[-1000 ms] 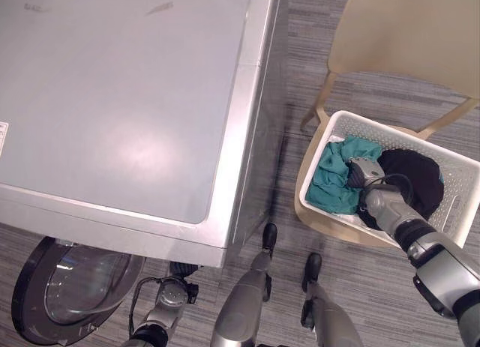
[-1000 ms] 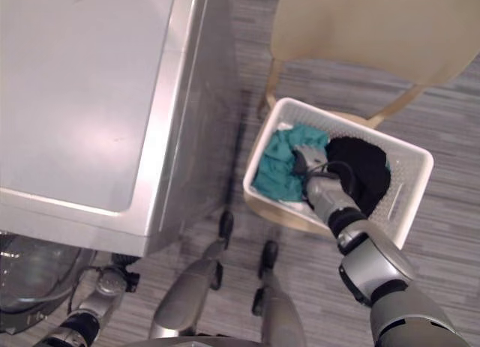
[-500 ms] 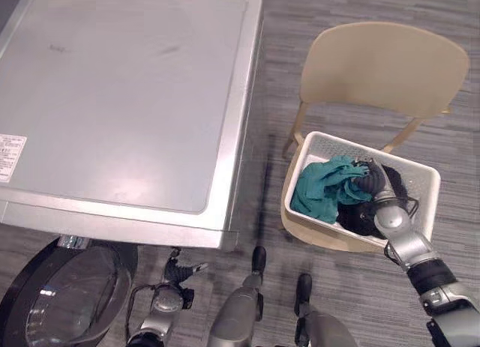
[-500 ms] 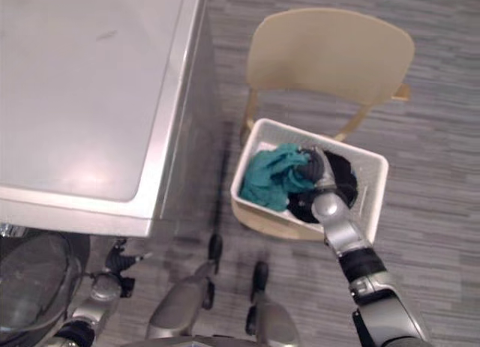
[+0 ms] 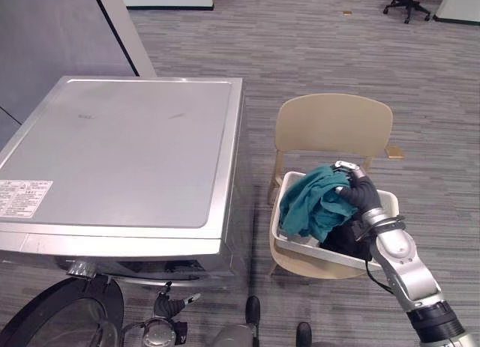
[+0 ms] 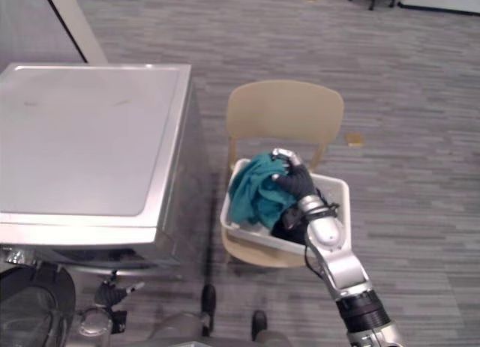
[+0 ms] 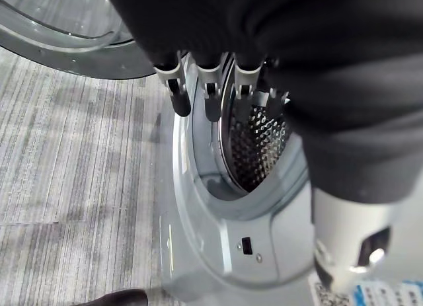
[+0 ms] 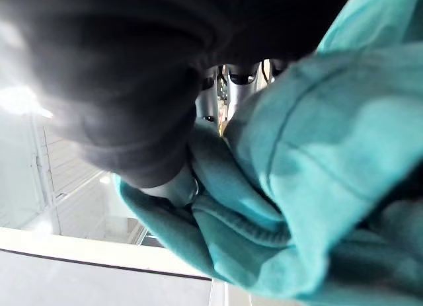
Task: Grab the laundry basket,head to the washer,open it,put in the laundry and shut it.
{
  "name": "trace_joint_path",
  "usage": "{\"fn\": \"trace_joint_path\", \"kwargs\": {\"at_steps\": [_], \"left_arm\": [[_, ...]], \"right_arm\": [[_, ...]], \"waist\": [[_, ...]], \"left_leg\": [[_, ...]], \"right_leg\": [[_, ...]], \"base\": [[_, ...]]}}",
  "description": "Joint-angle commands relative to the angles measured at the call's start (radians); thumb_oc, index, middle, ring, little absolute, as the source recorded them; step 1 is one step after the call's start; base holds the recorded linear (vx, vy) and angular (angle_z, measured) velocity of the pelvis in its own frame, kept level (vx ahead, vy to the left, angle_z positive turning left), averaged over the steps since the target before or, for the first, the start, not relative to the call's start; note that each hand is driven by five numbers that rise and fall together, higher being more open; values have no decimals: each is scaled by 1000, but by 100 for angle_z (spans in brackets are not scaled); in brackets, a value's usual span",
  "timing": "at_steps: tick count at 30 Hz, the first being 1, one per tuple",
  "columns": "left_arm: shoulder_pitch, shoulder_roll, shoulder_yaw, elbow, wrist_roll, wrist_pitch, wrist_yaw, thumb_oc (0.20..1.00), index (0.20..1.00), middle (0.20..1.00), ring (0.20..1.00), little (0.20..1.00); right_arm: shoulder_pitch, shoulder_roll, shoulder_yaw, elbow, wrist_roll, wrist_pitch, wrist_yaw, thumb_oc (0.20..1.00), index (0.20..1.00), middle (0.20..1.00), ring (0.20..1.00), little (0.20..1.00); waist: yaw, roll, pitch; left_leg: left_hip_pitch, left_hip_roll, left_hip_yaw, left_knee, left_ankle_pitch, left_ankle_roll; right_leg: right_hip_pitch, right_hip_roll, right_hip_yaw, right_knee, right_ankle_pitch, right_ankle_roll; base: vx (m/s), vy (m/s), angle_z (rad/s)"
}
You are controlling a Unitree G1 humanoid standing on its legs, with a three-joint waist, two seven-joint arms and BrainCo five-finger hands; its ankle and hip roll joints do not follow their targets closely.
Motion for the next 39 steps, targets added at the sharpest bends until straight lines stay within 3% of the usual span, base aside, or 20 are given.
{"fn": "trace_joint_path", "kwargs": {"at_steps": [1,2,3,4,5,6,7,10,12,13,15,18,21,25,33,36,37,39], "left_arm": [[-45,56,-11,1,-20,-22,19,1000,1000,1000,1000,1000],[-56,61,-19,-12,-22,-25,23,1000,1000,1000,1000,1000],[-61,64,-37,-65,-20,-35,29,1000,1000,1000,1000,1000],[-61,65,-37,-66,-20,-34,29,1000,1000,1000,1000,1000],[-59,62,-44,-84,-23,-34,34,1000,1000,1000,1000,1000],[-59,62,-44,-84,-23,-33,34,1000,1000,1000,1000,1000],[-68,56,-50,-105,-38,-32,35,1000,1000,1000,1000,1000],[-78,41,-59,-138,-54,-34,41,1000,1000,1000,1000,1000],[-89,45,-91,-221,-35,-50,33,1000,1000,1000,1000,1000],[-89,57,-104,-270,-21,-56,25,1000,1000,1000,1000,1000],[-94,77,-128,-358,0,-73,15,1000,1000,1000,1000,1000],[-121,107,-173,-453,28,-91,2,1000,1000,1000,1000,1000],[-159,111,-236,-535,57,-108,-2,1000,1000,1000,1000,1000],[-230,105,-322,-592,68,-125,-13,1000,1000,1000,1000,1000],[-405,52,-453,-587,141,-115,58,1000,1000,1000,1000,1000],[-511,11,-488,-535,184,-99,132,1000,1000,1000,1000,1000],[-531,-2,-491,-514,190,-96,153,200,200,200,200,200],[-530,-12,-488,-503,187,-96,168,200,200,200,200,200]], "right_arm": [[-94,0,4,-94,4,-109,-2,200,200,200,200,200],[-102,-2,8,-92,-11,-108,-11,200,200,200,200,200],[-119,-5,12,-83,-38,-102,-29,200,200,200,200,200],[-119,-4,12,-82,-38,-103,-29,200,200,200,200,200],[-127,-1,16,-72,-35,-96,-32,200,200,200,200,200],[-127,0,16,-71,-35,-96,-32,200,200,200,200,200],[-140,-8,15,-57,-25,-100,-48,200,200,200,200,200],[-145,-20,12,-57,-20,-97,-59,200,200,200,200,200],[-152,-30,17,-63,-11,-91,-65,200,200,200,200,200],[-158,-29,22,-71,-4,-94,-63,200,200,200,200,200],[-173,-30,31,-86,4,-102,-59,200,200,200,200,200],[-199,-22,49,-103,14,-108,-50,200,200,200,200,200],[-241,9,80,-122,40,-122,-47,200,200,200,200,200],[-334,42,143,-125,70,-132,-50,200,200,200,200,200],[-421,151,258,-106,187,-134,-52,200,200,200,200,200],[-410,201,328,-99,255,-126,-35,200,200,200,200,200],[-400,213,347,-92,279,-128,-28,200,200,200,200,200],[-383,226,367,-90,311,-126,-15,200,200,200,200,200]], "waist": [[31,2,-13],[35,0,-15],[45,-4,-17],[44,-5,-15],[55,-5,-12],[53,-4,-12],[61,10,-9],[47,20,8],[23,1,23],[17,-3,18],[6,-24,14],[-15,-35,-16],[-31,-29,-54],[-32,-36,-85],[-29,-58,-121],[-39,-58,-128],[-42,-56,-128],[-47,-53,-130]], "left_leg": [[-79,40,-58,108,-103,-37],[-102,39,-76,111,-88,-41],[-147,44,-104,118,-57,-59],[-146,42,-105,118,-57,-59],[-170,51,-117,121,-27,-81],[-171,51,-119,120,-26,-82],[-207,71,-139,90,32,-116],[-215,72,-140,22,34,-129],[-192,55,-78,49,-31,-101],[-183,51,-79,104,-41,-95],[-150,36,-67,199,-114,-83],[-33,43,-49,202,-193,-76],[8,45,-39,85,-150,-76],[58,36,-55,0,-136,-80],[95,30,-38,-14,-152,-69],[100,28,-33,-14,-152,-65],[101,27,-31,-14,-152,-65],[105,26,-28,-14,-154,-63]], "right_leg": [[-49,-6,102,255,-72,52],[-47,5,128,297,-73,48],[1,29,173,250,-141,25],[3,28,172,248,-141,25],[26,44,175,210,-171,8],[27,44,174,209,-170,7],[28,71,144,152,-194,-16],[11,90,100,129,-182,-24],[-8,61,38,109,-142,-21],[-19,50,15,91,-117,-17],[-39,22,-22,69,-92,-15],[-57,7,-75,42,-78,-12],[-41,12,-107,15,-64,-3],[-15,11,-125,-3,-51,7],[11,3,-100,-14,-37,19],[12,-1,-92,-6,-38,22],[15,-3,-92,-6,-38,22],[16,-5,-87,-7,-36,23]], "base": [[-299,-255,52],[-336,-379,64],[-237,-295,61],[-245,-340,59],[-95,-140,57],[-332,-364,55],[-338,-333,50],[-325,-248,105],[-351,-92,107],[-292,-62,95],[-256,-47,97],[-104,8,71],[33,99,101],[16,97,11],[1,62,-13],[1,22,11],[0,0,0],[11,8,-2]]}}
